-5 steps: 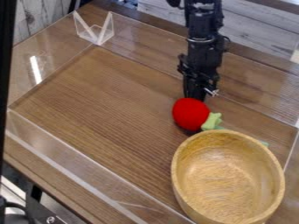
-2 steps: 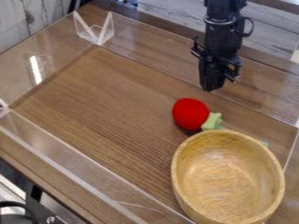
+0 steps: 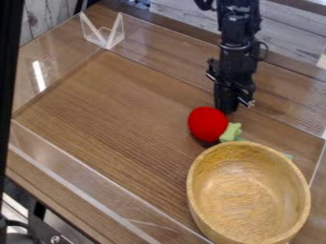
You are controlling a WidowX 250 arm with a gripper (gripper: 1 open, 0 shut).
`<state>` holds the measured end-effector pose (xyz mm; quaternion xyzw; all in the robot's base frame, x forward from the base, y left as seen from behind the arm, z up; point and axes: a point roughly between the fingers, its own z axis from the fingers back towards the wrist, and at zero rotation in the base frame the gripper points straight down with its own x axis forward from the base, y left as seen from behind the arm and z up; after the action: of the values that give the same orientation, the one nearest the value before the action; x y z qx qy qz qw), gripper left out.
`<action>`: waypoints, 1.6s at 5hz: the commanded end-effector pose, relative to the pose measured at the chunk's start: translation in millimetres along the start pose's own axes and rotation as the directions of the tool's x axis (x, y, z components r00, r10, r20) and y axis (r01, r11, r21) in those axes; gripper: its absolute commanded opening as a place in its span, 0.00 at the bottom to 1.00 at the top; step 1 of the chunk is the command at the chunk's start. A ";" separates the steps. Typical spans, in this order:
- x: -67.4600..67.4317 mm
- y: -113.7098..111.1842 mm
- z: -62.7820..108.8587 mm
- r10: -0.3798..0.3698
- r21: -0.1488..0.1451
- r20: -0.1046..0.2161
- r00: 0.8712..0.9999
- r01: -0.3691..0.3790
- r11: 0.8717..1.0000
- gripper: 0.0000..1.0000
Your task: Move the red object to the right side of the table
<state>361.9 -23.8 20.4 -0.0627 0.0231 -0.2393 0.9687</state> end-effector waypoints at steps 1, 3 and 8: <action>0.9 3.0 32.1 0.009 0.070 0.091 0.996 -0.015 0.997 0.00; 4.9 -43.1 68.5 -0.105 0.160 0.185 0.977 0.075 0.984 0.00; -26.7 -17.3 76.9 -0.376 0.148 0.155 0.913 0.355 0.923 1.00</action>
<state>332.1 -20.1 83.7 -0.0423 -0.0682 -0.4099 0.9086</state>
